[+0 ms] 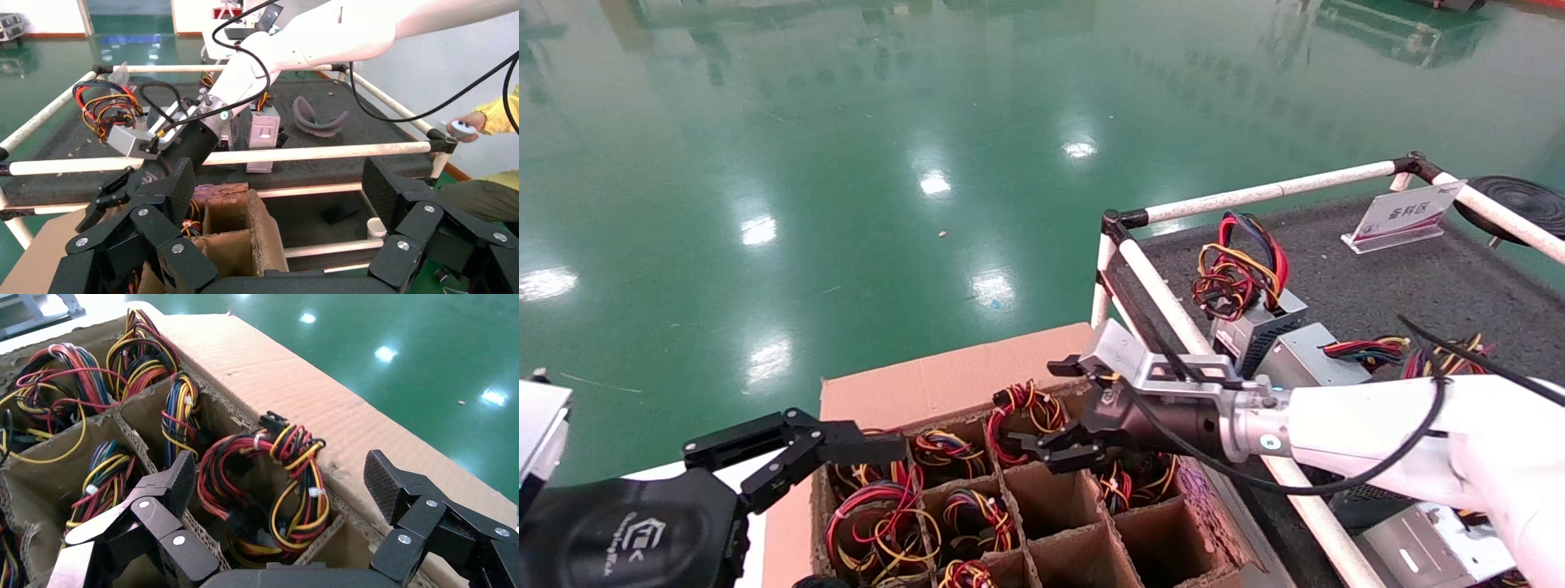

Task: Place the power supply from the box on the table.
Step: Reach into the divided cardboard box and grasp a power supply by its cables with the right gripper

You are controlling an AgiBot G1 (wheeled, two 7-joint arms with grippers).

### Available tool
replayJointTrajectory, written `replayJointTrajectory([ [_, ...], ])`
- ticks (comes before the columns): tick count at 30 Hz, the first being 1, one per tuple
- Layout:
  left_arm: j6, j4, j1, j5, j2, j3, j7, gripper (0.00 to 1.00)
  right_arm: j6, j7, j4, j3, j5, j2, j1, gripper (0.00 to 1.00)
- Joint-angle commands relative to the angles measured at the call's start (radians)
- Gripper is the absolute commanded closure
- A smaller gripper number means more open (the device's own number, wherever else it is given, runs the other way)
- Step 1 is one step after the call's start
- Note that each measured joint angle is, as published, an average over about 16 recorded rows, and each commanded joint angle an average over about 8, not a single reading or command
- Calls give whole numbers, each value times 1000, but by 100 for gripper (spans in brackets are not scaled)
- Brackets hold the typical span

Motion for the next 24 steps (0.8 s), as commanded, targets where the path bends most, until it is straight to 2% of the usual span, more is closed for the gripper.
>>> replayJointTrajectory([
  [1, 0, 0, 0, 0, 0, 0, 0, 0, 9, -6, -11, 0, 0, -9, 3, 67],
  [3, 0, 0, 0, 0, 0, 0, 0, 0, 15, -9, -19, 1, 1, -14, 2, 89],
  [5, 0, 0, 0, 0, 0, 0, 0, 0, 20, -11, -26, 2, 2, -19, -1, 100],
  [15, 0, 0, 0, -1, 0, 1, 1, 0, 21, -19, -40, 2, 2, -34, -7, 100],
  [24, -1, 0, 0, -1, -1, 2, 1, 0, -16, -25, -41, 5, 8, -29, -9, 100],
])
